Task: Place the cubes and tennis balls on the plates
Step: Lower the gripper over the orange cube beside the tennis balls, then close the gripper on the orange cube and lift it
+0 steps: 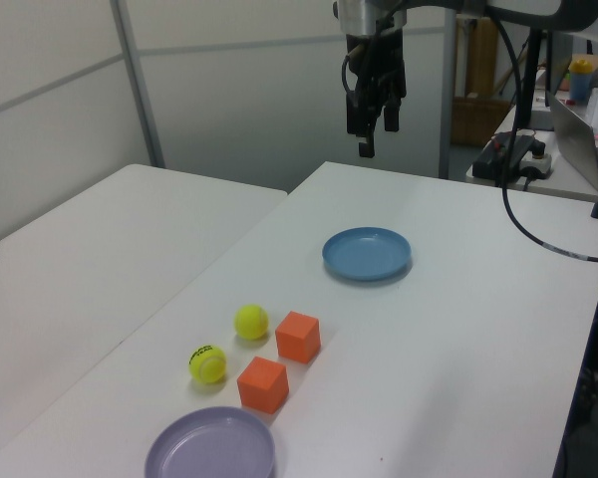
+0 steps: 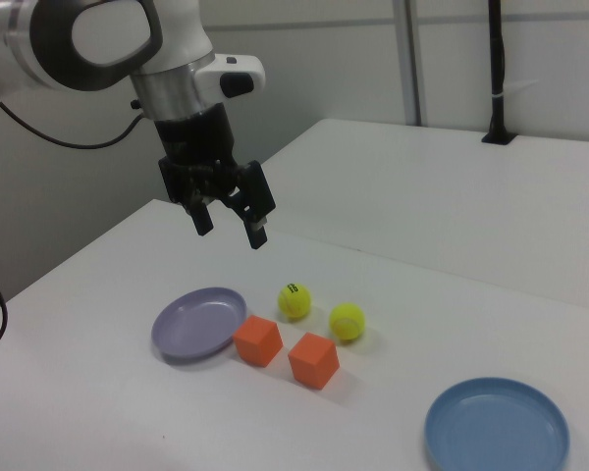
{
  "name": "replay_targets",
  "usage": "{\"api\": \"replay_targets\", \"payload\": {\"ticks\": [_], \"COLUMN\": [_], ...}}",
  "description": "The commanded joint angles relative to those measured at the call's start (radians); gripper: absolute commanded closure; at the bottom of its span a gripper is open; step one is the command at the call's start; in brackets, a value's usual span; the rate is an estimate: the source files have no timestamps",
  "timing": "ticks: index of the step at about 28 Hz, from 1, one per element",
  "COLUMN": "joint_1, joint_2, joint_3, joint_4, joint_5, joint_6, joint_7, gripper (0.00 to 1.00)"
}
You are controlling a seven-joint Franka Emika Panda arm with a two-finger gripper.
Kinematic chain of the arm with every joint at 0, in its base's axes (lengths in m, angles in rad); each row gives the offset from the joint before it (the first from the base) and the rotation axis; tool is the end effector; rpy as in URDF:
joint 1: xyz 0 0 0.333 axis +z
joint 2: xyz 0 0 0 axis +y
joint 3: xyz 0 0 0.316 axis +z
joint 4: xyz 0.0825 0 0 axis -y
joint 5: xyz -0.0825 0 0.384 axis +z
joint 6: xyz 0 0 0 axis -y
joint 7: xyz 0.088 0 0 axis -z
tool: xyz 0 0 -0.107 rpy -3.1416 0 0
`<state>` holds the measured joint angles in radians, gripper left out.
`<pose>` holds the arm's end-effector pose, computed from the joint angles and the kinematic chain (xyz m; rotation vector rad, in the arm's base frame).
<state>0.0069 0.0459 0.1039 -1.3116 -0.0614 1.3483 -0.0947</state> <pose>0.5393 0.0505 0.6993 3.0721 0.2960 -0.0132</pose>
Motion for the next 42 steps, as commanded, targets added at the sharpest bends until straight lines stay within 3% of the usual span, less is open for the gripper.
{"api": "replay_targets", "payload": {"ticks": [1,11,18,25,35,42], "joint_1": [0.024,0.099,0.143,0.182,0.185,0.188], "joint_2": [0.014,0.169,0.322,0.443,0.538,0.562], "joint_3": [0.034,0.040,0.040,0.040,0.040,0.040], "joint_4": [-0.020,-0.040,-0.078,-0.086,-0.086,-0.086], "joint_5": [-0.014,-0.057,-0.164,-0.270,-0.357,-0.368], "joint_6": [0.023,0.097,0.285,0.345,0.446,0.477], "joint_7": [0.018,0.065,0.153,0.213,0.227,0.227], "gripper": [0.00,0.00,0.00,0.00,0.00,0.00]}}
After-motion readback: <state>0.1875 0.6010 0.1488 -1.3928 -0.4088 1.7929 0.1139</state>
